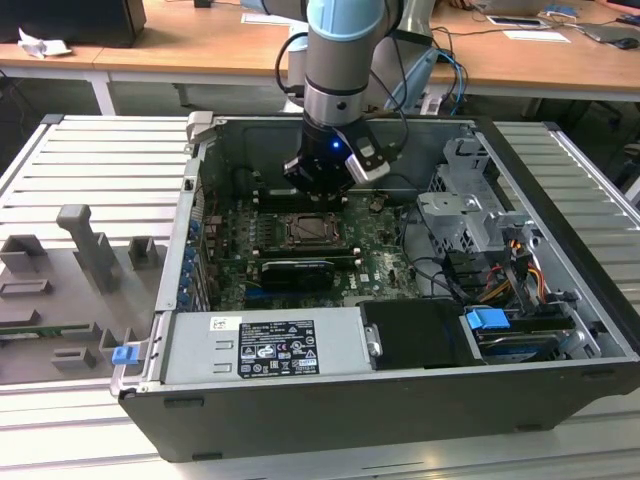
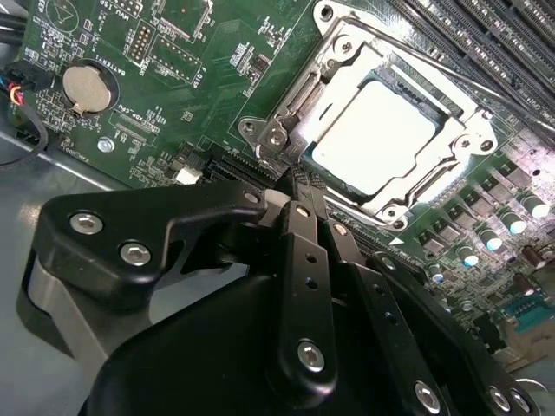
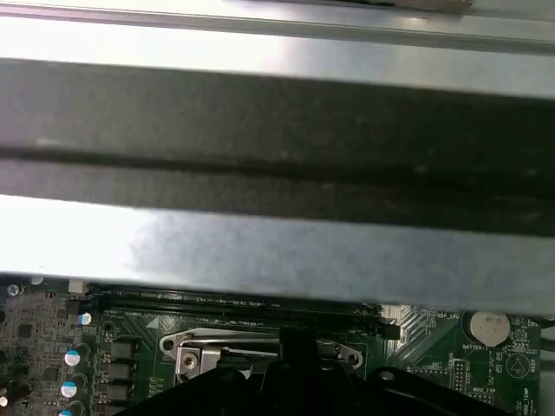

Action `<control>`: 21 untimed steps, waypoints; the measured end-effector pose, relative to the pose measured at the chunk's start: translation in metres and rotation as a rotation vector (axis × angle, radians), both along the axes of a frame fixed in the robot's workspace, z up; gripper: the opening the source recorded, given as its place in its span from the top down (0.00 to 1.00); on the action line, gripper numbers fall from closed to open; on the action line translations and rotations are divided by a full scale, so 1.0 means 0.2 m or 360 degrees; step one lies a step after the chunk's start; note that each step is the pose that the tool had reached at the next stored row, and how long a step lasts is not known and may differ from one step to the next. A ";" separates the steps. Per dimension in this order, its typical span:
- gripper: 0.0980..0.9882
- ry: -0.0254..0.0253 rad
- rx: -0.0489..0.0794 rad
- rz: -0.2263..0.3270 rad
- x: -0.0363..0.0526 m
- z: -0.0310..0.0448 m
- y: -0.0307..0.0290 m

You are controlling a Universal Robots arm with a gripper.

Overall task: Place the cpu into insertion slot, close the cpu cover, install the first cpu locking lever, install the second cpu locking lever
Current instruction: 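Install the second cpu locking lever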

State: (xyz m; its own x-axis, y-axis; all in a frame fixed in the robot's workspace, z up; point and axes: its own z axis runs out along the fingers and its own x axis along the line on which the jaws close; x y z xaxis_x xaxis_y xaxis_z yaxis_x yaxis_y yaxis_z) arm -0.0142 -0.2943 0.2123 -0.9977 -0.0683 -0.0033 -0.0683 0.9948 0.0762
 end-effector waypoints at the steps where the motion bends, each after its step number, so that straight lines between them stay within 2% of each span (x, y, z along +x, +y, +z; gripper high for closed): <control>1: 0.99 0.00003 -0.0001 0.0000 0.000 0.003 -0.001; 8: 0.99 0.00001 0.0000 0.0000 0.000 0.117 -0.001; 10: 0.99 0.00000 0.0000 0.0001 0.000 0.118 -0.005; 13: 0.99 0.00001 0.0000 0.0000 0.000 0.118 -0.027; 21: 0.99 0.00001 0.0000 0.0000 0.000 0.118 -0.111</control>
